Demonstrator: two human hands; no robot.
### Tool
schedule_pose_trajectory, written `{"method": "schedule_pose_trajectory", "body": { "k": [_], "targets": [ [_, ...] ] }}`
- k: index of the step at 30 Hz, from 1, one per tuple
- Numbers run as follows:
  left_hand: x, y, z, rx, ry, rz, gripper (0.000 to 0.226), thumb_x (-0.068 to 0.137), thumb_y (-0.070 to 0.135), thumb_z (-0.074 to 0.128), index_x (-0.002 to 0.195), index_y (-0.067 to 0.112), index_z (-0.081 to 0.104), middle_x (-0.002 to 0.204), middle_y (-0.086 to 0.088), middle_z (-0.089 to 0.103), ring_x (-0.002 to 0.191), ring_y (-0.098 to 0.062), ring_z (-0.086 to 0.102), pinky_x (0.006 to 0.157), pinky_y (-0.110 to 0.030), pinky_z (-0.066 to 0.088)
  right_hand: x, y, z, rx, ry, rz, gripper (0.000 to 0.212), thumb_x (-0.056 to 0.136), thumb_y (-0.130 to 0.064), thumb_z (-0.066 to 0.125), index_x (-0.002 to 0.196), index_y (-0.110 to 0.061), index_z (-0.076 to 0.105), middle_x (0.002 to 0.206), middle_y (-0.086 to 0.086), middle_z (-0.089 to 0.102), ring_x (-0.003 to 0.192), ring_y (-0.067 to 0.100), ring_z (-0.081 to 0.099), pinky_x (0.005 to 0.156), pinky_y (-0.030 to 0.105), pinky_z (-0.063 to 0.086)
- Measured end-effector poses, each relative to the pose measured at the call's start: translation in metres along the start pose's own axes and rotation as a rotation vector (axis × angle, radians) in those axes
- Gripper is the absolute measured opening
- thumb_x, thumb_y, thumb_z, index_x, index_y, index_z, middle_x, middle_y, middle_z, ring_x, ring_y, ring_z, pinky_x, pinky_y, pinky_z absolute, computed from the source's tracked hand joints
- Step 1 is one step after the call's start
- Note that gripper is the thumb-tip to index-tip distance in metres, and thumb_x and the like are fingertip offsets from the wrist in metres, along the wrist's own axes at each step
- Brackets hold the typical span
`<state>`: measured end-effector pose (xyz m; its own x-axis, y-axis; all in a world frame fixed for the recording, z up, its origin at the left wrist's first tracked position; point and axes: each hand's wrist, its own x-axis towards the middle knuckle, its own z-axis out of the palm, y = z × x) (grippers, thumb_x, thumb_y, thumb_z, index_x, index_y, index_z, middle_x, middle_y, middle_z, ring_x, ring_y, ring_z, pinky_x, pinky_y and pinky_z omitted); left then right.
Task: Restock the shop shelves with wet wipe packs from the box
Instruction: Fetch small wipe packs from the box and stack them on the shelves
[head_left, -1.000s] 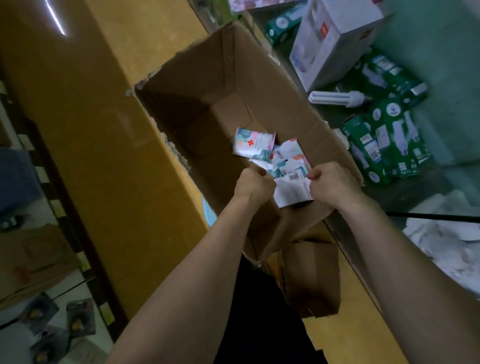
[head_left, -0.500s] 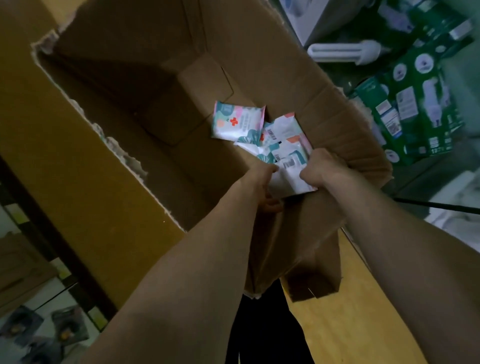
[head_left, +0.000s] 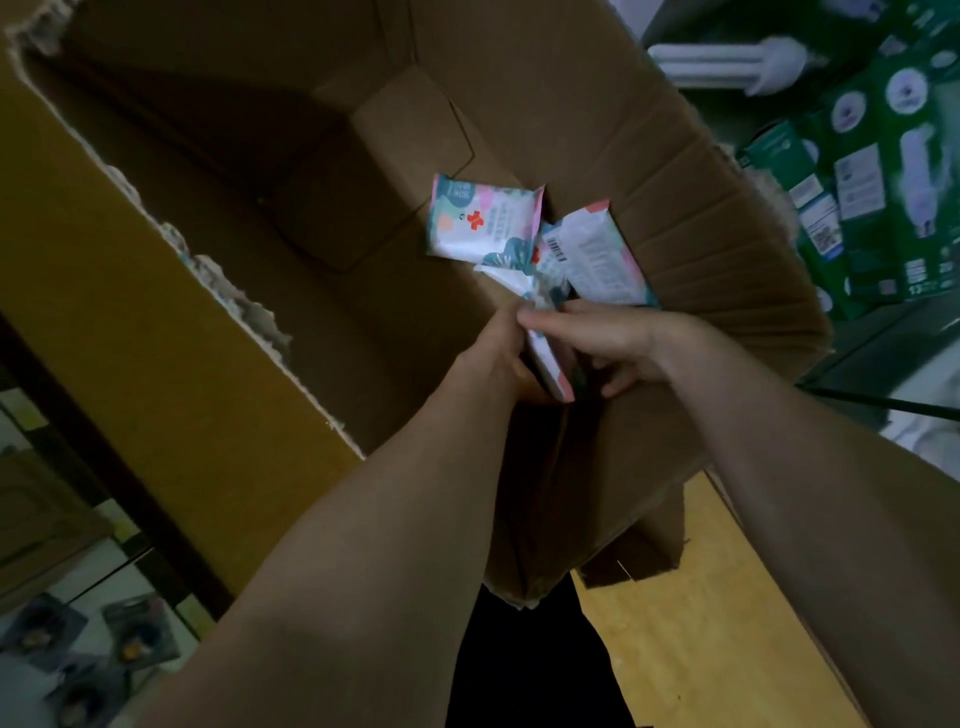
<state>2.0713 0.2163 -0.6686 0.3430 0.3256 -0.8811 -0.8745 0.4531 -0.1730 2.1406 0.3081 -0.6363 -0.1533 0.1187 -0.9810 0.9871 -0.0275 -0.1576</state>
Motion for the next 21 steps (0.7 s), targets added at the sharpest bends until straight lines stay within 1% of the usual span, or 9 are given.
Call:
{"method": "schedule_pose_trajectory", "body": {
  "k": [1, 2, 4, 5, 7, 10, 12, 15, 21],
  "targets": [
    [0.006, -0.004, 0.007, 0.204, 0.004, -0.045, 0.059, 0.085, 0.041, 0.063, 0.133, 0.011, 0.049, 0.126, -0.017, 0.054, 0.123, -0.038, 0.046, 0.101, -0.049, 0.033, -0.001, -0.001, 0.002, 0.060, -0.001, -0.014, 0.077, 0.081, -0.073, 0.049, 0.144, -0.032, 0.035, 0.142, 0.004, 0.044, 0.129, 0.030, 0.042, 0.101, 0.051, 0.042],
    [0.011, -0.006, 0.013, 0.383, 0.199, -0.030, 0.069, 0.082, 0.042, 0.065, 0.138, 0.010, 0.043, 0.137, -0.020, 0.048, 0.126, -0.041, 0.043, 0.104, -0.055, 0.029, -0.003, -0.003, 0.004, 0.110, -0.001, -0.029, 0.075, 0.081, -0.074, 0.047, 0.143, -0.033, 0.036, 0.139, 0.004, 0.047, 0.126, 0.029, 0.045, 0.102, 0.051, 0.042],
    [-0.007, -0.003, -0.001, 0.058, 0.002, -0.013, 0.065, 0.091, 0.050, 0.051, 0.142, 0.010, 0.042, 0.145, -0.021, 0.043, 0.115, -0.036, 0.054, 0.083, -0.047, 0.047, -0.010, -0.006, 0.006, 0.148, 0.000, -0.064, 0.069, 0.082, -0.074, 0.045, 0.139, -0.034, 0.041, 0.132, 0.003, 0.053, 0.119, 0.027, 0.051, 0.101, 0.050, 0.043],
    [-0.023, -0.004, 0.009, 0.080, 0.060, 0.018, 0.062, 0.094, 0.053, 0.045, 0.139, 0.011, 0.048, 0.141, -0.019, 0.049, 0.111, -0.034, 0.057, 0.071, -0.039, 0.049, -0.014, -0.006, 0.006, 0.142, 0.000, -0.096, 0.063, 0.085, -0.071, 0.045, 0.137, -0.035, 0.043, 0.129, 0.002, 0.055, 0.117, 0.025, 0.052, 0.101, 0.049, 0.044],
    [-0.036, 0.000, 0.008, -0.074, 0.206, 0.125, 0.057, 0.090, 0.056, 0.049, 0.125, 0.013, 0.063, 0.123, -0.015, 0.063, 0.108, -0.031, 0.061, 0.076, -0.035, 0.050, -0.022, -0.007, 0.008, 0.106, 0.017, -0.182, 0.048, 0.091, -0.057, 0.046, 0.134, -0.034, 0.045, 0.125, -0.002, 0.056, 0.115, 0.022, 0.052, 0.098, 0.046, 0.045],
    [-0.052, -0.002, 0.004, -0.065, 0.132, 0.180, 0.046, 0.089, 0.048, 0.049, 0.103, 0.009, 0.068, 0.099, -0.016, 0.068, 0.089, -0.031, 0.064, 0.079, -0.037, 0.051, -0.039, -0.012, 0.013, 0.043, 0.108, -0.300, 0.037, 0.092, -0.029, 0.052, 0.129, -0.030, 0.050, 0.118, -0.003, 0.058, 0.109, 0.019, 0.055, 0.090, 0.038, 0.050],
    [-0.068, -0.004, 0.006, -0.065, 0.143, 0.215, 0.044, 0.087, 0.047, 0.051, 0.105, 0.010, 0.067, 0.100, -0.015, 0.067, 0.091, -0.031, 0.063, 0.086, -0.039, 0.050, -0.051, -0.016, 0.015, -0.012, 0.155, -0.370, 0.041, 0.088, -0.019, 0.056, 0.129, -0.025, 0.052, 0.119, -0.001, 0.061, 0.108, 0.019, 0.058, 0.093, 0.038, 0.051],
    [-0.094, -0.008, 0.005, -0.102, 0.158, 0.265, 0.053, 0.084, 0.048, 0.054, 0.123, 0.014, 0.064, 0.117, -0.014, 0.064, 0.104, -0.030, 0.061, 0.097, -0.042, 0.046, -0.075, -0.024, 0.017, -0.130, 0.220, -0.459, 0.039, 0.086, -0.013, 0.056, 0.124, -0.019, 0.056, 0.115, 0.003, 0.065, 0.104, 0.021, 0.061, 0.094, 0.038, 0.051],
    [-0.148, -0.028, 0.017, -0.159, 0.098, 0.357, 0.049, 0.086, 0.043, 0.054, 0.122, 0.012, 0.062, 0.111, -0.016, 0.063, 0.093, -0.034, 0.059, 0.078, -0.047, 0.048, -0.127, -0.037, 0.019, -0.325, 0.338, -0.588, 0.030, 0.086, -0.021, 0.054, 0.114, -0.018, 0.064, 0.108, 0.007, 0.066, 0.097, 0.027, 0.062, 0.088, 0.037, 0.052]
  ]
}}
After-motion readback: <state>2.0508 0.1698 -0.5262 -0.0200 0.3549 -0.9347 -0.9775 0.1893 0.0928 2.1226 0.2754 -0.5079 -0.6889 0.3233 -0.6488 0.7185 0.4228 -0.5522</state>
